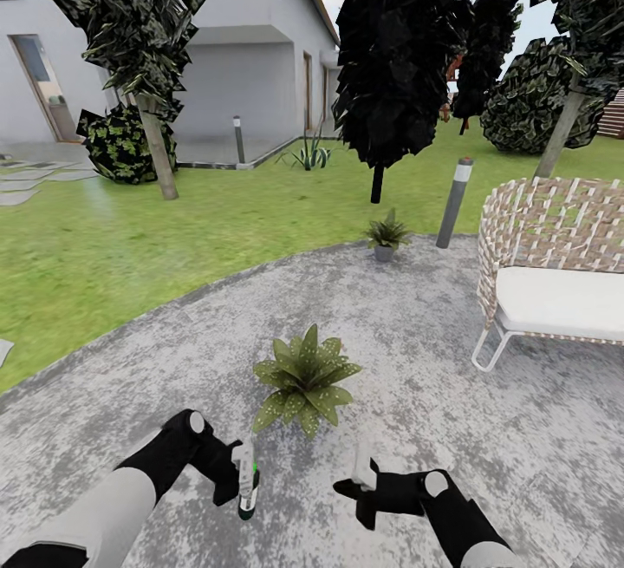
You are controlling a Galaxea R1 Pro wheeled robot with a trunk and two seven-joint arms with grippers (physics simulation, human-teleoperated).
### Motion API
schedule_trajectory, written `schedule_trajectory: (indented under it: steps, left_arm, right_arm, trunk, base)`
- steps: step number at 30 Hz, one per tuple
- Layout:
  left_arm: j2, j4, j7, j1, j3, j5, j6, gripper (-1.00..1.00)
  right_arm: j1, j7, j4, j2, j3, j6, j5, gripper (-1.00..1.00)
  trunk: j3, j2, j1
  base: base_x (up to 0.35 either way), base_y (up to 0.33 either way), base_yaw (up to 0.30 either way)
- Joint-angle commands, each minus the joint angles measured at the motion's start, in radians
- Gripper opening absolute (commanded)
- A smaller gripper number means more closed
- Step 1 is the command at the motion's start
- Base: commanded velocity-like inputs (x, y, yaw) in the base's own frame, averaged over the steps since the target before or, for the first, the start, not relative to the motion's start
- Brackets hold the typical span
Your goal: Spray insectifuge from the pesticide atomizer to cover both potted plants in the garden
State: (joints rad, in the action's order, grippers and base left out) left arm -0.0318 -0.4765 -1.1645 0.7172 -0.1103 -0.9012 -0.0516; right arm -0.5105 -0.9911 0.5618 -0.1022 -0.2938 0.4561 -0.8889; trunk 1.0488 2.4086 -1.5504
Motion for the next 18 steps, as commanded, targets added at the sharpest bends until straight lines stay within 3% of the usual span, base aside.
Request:
schedule_trajectory:
  steps: [1,4,7,11,18]
  left_arm:
    - [0.003,-0.001,-0.001,-0.003,-0.015,-0.002,-0.010,-1.00]
    - [0.008,-0.001,-0.001,-0.005,-0.051,-0.001,-0.035,-1.00]
    - [0.017,-0.001,-0.001,-0.024,-0.063,-0.006,-0.041,-1.00]
    - [0.021,-0.001,0.039,-0.035,-0.104,-0.025,-0.041,-1.00]
    - [0.028,0.017,0.054,-0.039,-0.111,-0.027,-0.040,-1.00]
  right_arm:
    - [-0.001,-0.019,0.001,-0.003,-0.008,0.004,-0.006,-1.00]
    - [-0.002,-0.033,0.001,-0.007,-0.008,0.003,-0.006,-1.00]
    - [-0.003,-0.035,0.001,-0.030,-0.008,0.004,-0.005,-1.00]
    - [-0.003,-0.035,0.001,-0.048,-0.008,0.004,-0.005,-1.00]
    - [-0.008,-0.035,0.001,-0.069,-0.008,0.004,-0.005,-1.00]
  trunk:
    - [0.001,0.000,0.000]
    - [0.001,0.000,0.000]
    - [0.001,0.000,0.000]
    - [0.001,0.000,0.000]
    - [0.001,0.000,0.000]
  base:
    - [0.000,0.000,0.000]
    - [0.000,0.000,0.000]
    - [0.000,0.000,0.000]
    - [0.000,0.000,0.000]
    - [0.000,0.000,0.000]
